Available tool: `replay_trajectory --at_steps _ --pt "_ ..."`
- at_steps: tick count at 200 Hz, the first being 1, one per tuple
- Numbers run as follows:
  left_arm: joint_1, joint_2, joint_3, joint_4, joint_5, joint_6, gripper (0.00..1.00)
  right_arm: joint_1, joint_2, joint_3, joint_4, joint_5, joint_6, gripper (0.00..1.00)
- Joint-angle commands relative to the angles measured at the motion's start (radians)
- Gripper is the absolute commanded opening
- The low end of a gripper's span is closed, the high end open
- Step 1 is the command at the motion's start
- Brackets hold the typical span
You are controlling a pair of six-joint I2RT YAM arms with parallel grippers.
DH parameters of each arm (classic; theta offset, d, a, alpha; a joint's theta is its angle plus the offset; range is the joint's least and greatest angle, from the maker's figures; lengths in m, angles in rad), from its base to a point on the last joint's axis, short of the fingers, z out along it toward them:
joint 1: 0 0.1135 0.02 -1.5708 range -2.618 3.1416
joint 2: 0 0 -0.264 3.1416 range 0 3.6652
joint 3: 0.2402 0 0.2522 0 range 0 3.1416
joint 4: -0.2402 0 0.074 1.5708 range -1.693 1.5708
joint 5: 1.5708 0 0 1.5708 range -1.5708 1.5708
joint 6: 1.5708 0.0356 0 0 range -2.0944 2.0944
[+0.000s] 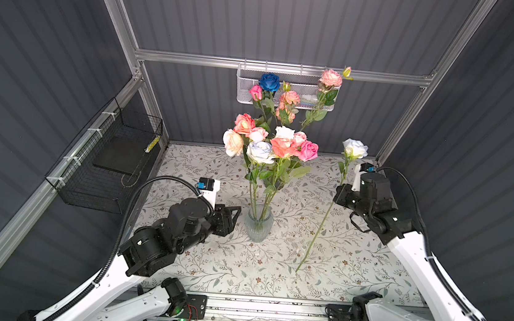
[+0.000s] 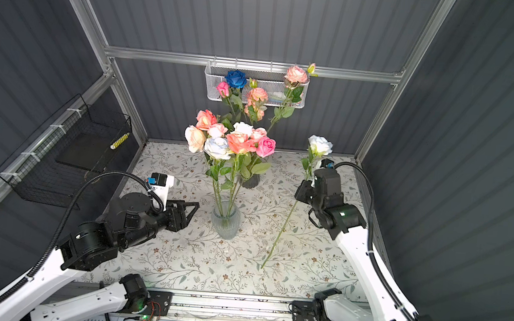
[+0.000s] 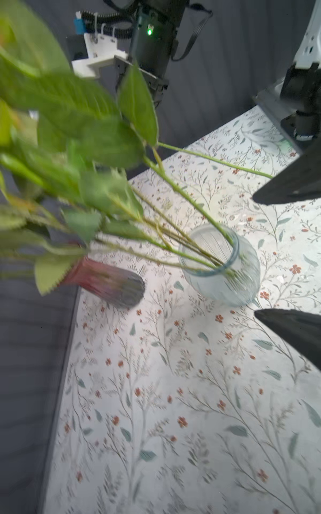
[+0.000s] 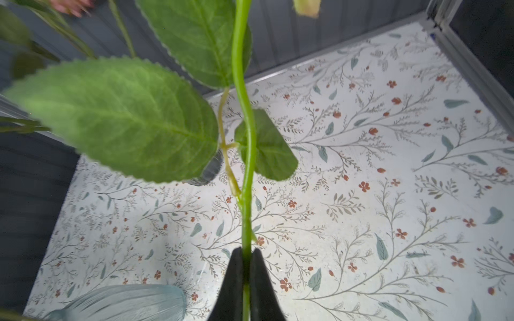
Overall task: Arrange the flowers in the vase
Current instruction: 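Lift the white rose upright with the right gripper while the left gripper reaches toward it, then close the left gripper on the white rose stem below the right gripper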
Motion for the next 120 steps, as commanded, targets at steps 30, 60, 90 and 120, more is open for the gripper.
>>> replay_trajectory --at_steps 30,60,90,120 --pt "-0.009 0.174 0.198 0.13 0.353 0.283 0.64 0.14 -0.171 0.149 0.012 0.087 -0.065 0.02" --pt "-0.028 0.223 0.222 0.273 0.508 0.295 0.62 0.266 -0.233 0.181 0.109 0.084 -0.107 0.02" --pt "-0.154 0.35 0.318 0.303 0.556 0.303 0.6 0.347 -0.213 0.207 0.154 0.044 -0.144 0.02" --pt "-0.332 0.459 0.438 0.318 0.341 0.376 0.62 0.396 -0.215 0.193 0.217 0.004 -0.161 0.02"
